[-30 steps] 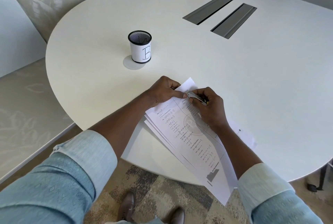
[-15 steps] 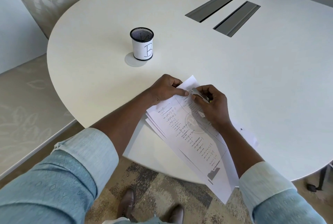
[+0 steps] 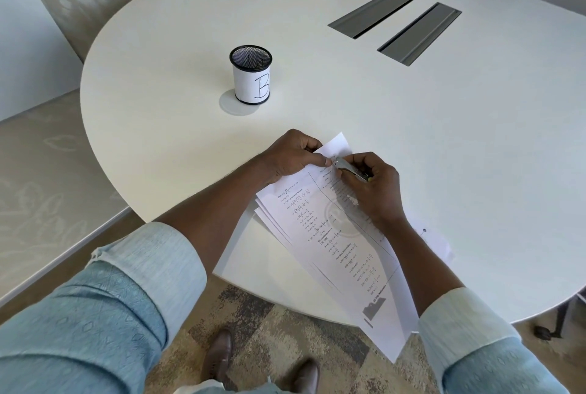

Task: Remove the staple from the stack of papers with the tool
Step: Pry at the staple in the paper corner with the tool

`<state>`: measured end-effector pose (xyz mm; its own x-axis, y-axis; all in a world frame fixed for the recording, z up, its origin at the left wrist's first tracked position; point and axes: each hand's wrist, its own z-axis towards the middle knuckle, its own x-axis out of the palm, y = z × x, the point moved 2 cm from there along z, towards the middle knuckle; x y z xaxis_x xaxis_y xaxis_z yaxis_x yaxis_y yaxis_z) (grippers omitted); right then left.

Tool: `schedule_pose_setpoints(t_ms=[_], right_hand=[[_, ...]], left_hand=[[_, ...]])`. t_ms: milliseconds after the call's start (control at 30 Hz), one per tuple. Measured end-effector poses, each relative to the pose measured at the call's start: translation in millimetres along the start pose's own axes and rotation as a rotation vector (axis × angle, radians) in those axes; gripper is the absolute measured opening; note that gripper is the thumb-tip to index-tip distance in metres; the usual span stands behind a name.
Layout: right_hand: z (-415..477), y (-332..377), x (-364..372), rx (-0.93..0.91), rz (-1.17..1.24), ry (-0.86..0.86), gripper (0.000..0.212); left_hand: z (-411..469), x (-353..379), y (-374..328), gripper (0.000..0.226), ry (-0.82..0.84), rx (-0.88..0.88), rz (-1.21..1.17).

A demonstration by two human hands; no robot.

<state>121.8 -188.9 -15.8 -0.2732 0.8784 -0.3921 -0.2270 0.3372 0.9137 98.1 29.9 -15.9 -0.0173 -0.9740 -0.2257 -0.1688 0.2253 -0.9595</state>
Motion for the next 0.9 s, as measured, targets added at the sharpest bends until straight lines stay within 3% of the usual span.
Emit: schedule_pose_setpoints(t_ms=[100, 200, 367, 900], right_hand=[[-0.3, -1.2, 0.9, -0.011, 0.006, -0.002, 0.014], [-0.4, -1.4, 1.2, -0.029, -0.006, 0.007, 0.014], [-0.4, -1.6, 0.7, -0.040, -0.015, 0.030, 0.013], [-1.4, 1.7, 1.2, -0.028, 0.031, 0.024, 0.015]], left_hand=[[-2.1, -0.2, 0.5, 0.042, 0.002, 0.000, 0.009], [-2.7, -0.1, 0.6, 0.056, 0.009, 0.023, 0.010], [-2.9, 0.6, 2.2, 0.062, 0.019, 0.031, 0.004], [-0.8, 1.0, 5.3, 0.063, 0.029, 0.029, -0.011]])
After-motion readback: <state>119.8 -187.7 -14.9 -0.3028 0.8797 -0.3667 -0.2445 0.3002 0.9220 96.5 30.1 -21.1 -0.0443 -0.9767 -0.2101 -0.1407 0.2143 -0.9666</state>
